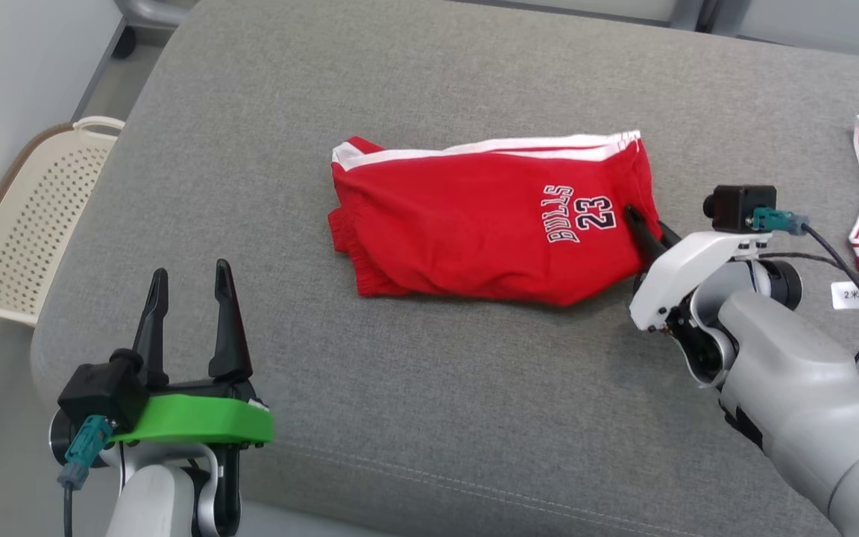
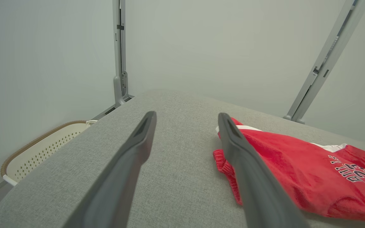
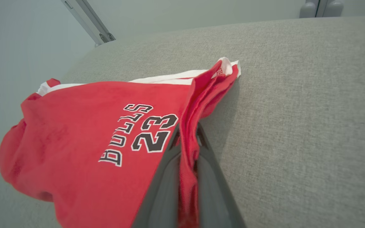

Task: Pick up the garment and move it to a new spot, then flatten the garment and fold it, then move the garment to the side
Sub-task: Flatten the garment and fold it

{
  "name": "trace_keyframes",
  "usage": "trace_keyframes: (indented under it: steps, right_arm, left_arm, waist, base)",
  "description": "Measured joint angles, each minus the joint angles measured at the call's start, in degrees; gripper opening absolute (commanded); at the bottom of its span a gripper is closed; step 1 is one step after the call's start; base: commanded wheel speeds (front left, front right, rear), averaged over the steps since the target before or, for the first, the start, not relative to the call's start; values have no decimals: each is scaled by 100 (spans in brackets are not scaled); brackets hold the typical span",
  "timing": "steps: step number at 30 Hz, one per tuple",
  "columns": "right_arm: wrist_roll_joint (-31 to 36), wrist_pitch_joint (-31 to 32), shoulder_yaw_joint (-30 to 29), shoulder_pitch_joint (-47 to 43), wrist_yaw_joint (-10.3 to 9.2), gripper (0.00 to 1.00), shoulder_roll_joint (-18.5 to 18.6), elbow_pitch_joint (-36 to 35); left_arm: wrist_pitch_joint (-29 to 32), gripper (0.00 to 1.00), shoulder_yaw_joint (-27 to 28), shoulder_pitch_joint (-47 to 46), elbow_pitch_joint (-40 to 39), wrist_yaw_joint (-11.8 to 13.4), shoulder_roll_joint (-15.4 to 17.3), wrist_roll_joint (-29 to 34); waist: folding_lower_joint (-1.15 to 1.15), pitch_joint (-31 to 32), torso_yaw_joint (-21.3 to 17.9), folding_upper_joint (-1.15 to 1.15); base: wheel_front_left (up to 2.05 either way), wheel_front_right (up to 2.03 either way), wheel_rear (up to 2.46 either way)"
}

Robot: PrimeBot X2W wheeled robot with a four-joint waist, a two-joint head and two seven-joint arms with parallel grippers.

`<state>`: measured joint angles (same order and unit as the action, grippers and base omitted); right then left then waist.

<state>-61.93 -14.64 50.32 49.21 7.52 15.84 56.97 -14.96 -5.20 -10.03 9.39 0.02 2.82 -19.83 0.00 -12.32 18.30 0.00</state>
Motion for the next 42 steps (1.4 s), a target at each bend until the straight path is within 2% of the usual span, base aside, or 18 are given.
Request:
trace_keyframes:
  steps: [10, 16, 20, 26, 29, 36, 42]
  right_arm:
    - [-347, -41, -144, -913, 0, 0, 87, -603]
    - [-171, -42, -350, -1337, 0, 0, 71, -831]
    - [-34, -42, -447, -1512, 0, 0, 65, -857]
    - [135, -42, -541, -1608, 0, 0, 51, -608]
    - [170, -42, -539, -1615, 0, 100, -1, -501]
    - [622, -42, -842, -1588, 0, 100, -52, -469]
    - [1494, -43, -1582, -1779, 0, 100, 68, -1202]
  left_arm:
    - [0, 100, 114, 223, 29, -7, -1, 101]
    - [0, 100, 163, 408, 16, 5, 0, 140]
    - [0, 100, 162, 464, -5, 7, 0, 140]
    - [0, 100, 113, 465, 12, 9, 0, 105]
    - [0, 100, 113, 466, 37, 15, 1, 86]
    - [0, 100, 285, 541, 114, -1, 1, 125]
    - [0, 100, 387, 682, 148, -112, 1, 383]
  waist:
    - [0, 412, -432, 0]
    - [0, 643, -650, 0]
    - [0, 752, -793, 0]
    - [0, 757, -809, 0]
    - [0, 761, -818, 0]
    - [0, 816, -976, 0]
    - [0, 941, -1159, 0]
  base:
    - [0, 0, 0]
    - [0, 0, 0]
    - [0, 0, 0]
    - [0, 0, 0]
    - [0, 0, 0]
    - [0, 0, 0]
    - [0, 0, 0]
